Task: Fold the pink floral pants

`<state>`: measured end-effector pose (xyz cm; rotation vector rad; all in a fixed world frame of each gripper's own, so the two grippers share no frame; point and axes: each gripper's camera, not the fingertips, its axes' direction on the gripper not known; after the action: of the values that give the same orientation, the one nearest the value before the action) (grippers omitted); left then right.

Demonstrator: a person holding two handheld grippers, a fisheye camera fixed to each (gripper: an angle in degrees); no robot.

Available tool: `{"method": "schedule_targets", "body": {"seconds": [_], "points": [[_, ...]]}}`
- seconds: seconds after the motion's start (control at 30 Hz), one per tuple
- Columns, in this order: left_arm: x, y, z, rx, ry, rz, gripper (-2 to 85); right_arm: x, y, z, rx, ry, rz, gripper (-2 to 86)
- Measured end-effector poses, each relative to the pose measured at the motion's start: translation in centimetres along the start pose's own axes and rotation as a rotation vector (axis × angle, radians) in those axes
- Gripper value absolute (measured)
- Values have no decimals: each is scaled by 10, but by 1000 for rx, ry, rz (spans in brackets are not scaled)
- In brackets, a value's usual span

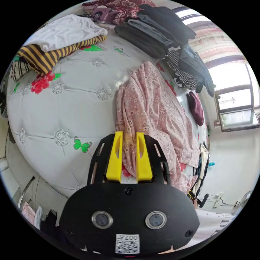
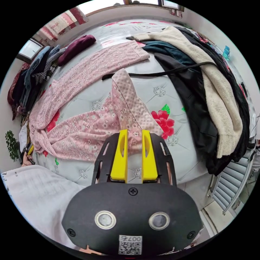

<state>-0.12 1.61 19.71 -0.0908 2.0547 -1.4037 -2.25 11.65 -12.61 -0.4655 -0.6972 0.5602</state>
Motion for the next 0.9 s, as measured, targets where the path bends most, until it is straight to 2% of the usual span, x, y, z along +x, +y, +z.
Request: {"method": "schedule_targets", "body": {"seconds": [0.07, 0.17, 0.23, 0.27, 0.33, 0.43, 0.47, 0.57, 0.63, 0.73, 0.9], "points": [[-5, 0, -3, -6, 13, -27, 8, -1, 2, -13, 21, -28, 24, 6], [-15, 8, -32, 35, 70, 17, -5, 12, 26, -68, 176, -216, 59, 0], [-27, 24, -71, 94, 97, 79, -7, 34, 57, -125, 320, -443, 107, -2], [-31, 29, -81, 104, 102, 91, -7, 40, 65, -139, 344, -514, 105, -2], [-45, 47, -116, 135, 104, 131, -8, 54, 91, -190, 425, -784, 57, -2], [-60, 67, -147, 175, 79, 163, -8, 57, 117, -240, 563, -1006, 20, -2], [-62, 70, -151, 180, 74, 168, -8, 56, 120, -246, 593, -1023, 27, -1], [-73, 81, -151, 187, 54, 170, -7, 48, 128, -262, 783, -898, 166, 2], [-86, 89, -138, 165, 77, 123, -6, 33, 112, -250, 845, -609, 249, 11], [-102, 107, -126, 126, 44, 84, -1, 9, 76, -205, 685, -354, 211, 21], [-147, 167, -150, 144, 40, 70, 10, -26, 94, -131, 439, -217, 19, 31]]}}
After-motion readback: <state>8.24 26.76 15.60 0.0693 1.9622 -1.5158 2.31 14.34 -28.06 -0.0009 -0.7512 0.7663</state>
